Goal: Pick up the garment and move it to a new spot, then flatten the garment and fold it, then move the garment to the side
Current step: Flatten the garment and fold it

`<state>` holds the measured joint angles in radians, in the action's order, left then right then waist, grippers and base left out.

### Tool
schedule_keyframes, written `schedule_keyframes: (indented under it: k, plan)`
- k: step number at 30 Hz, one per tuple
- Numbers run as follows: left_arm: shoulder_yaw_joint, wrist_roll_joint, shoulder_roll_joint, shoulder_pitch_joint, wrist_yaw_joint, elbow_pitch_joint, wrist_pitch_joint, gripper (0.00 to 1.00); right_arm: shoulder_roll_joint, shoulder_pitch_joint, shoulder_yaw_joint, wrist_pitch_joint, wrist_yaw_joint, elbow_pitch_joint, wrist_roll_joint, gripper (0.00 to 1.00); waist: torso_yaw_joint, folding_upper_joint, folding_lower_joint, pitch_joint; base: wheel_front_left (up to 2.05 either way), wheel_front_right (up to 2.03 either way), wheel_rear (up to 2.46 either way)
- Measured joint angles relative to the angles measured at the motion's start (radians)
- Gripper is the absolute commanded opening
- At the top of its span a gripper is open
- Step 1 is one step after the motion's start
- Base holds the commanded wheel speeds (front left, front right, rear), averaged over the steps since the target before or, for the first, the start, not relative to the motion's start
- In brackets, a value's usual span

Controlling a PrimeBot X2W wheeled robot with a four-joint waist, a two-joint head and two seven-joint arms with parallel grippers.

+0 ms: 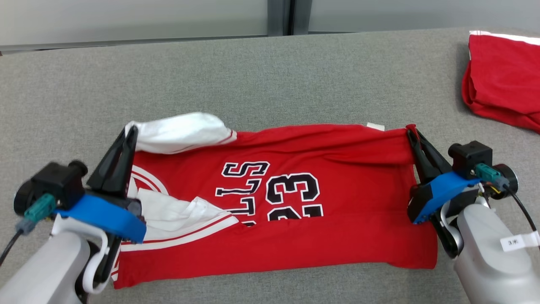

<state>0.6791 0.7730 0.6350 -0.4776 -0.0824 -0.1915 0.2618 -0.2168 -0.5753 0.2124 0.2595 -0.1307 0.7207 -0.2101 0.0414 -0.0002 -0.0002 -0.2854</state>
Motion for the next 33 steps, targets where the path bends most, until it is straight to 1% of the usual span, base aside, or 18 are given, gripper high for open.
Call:
schedule_keyframes:
  k: [3,10,16,21,24,25,26,27,31,33]
  plan:
    - [-0.055,0.002,-0.015,0.087,-0.025,0.040,0.000,0.00,0.000,0.043,-0.015,0.002,0.000,-0.041,0.000,0.00,-0.002,0.0001,0.0001,0.011,0.00,0.00,0.00]
    - [-0.139,-0.011,-0.071,0.258,-0.042,0.086,0.000,0.00,0.017,0.160,-0.053,0.002,0.000,-0.128,-0.002,0.00,-0.010,0.0000,0.0001,0.031,0.00,0.00,0.00]
    - [-0.199,-0.038,-0.128,0.368,-0.038,0.090,0.000,0.00,0.029,0.261,-0.085,0.002,0.000,-0.210,-0.011,0.00,-0.023,0.0000,0.0001,0.054,0.00,0.00,0.00]
    - [-0.225,-0.067,-0.165,0.417,-0.016,0.082,0.000,0.00,0.036,0.360,-0.117,0.002,0.000,-0.281,-0.012,0.00,-0.035,0.0000,0.0000,0.069,0.00,0.00,0.00]
    - [-0.231,-0.079,-0.176,0.435,-0.005,0.068,0.000,0.00,0.037,0.402,-0.123,0.002,0.000,-0.292,-0.015,0.00,-0.037,0.0001,0.0000,0.079,0.00,0.00,0.00]
    - [-0.234,-0.079,-0.182,0.440,-0.003,0.061,0.000,0.08,0.038,0.411,-0.123,0.002,0.000,-0.294,-0.018,0.24,-0.037,0.0001,0.0001,0.082,0.00,0.00,0.00]
    - [-0.243,-0.079,-0.191,0.443,0.003,0.056,0.000,0.89,0.038,0.418,-0.123,0.002,0.000,-0.297,-0.021,0.75,-0.037,0.0001,0.0001,0.085,0.00,0.00,0.00]
    - [-0.252,-0.080,-0.200,0.444,0.004,0.054,0.000,1.00,0.038,0.421,-0.123,0.002,0.000,-0.301,-0.021,1.00,-0.036,0.0001,0.0001,0.087,0.00,0.00,0.00]
    - [-0.310,-0.126,-0.230,0.447,0.005,0.052,0.000,1.00,0.034,0.432,-0.135,0.002,0.000,-0.355,-0.036,1.00,-0.034,0.0001,0.0001,0.092,0.00,0.00,0.00]
    - [-0.352,-0.171,-0.248,0.450,0.005,0.060,0.000,1.00,0.026,0.437,-0.146,0.002,0.000,-0.382,-0.036,1.00,-0.033,0.0002,0.0002,0.093,0.00,0.00,0.00]
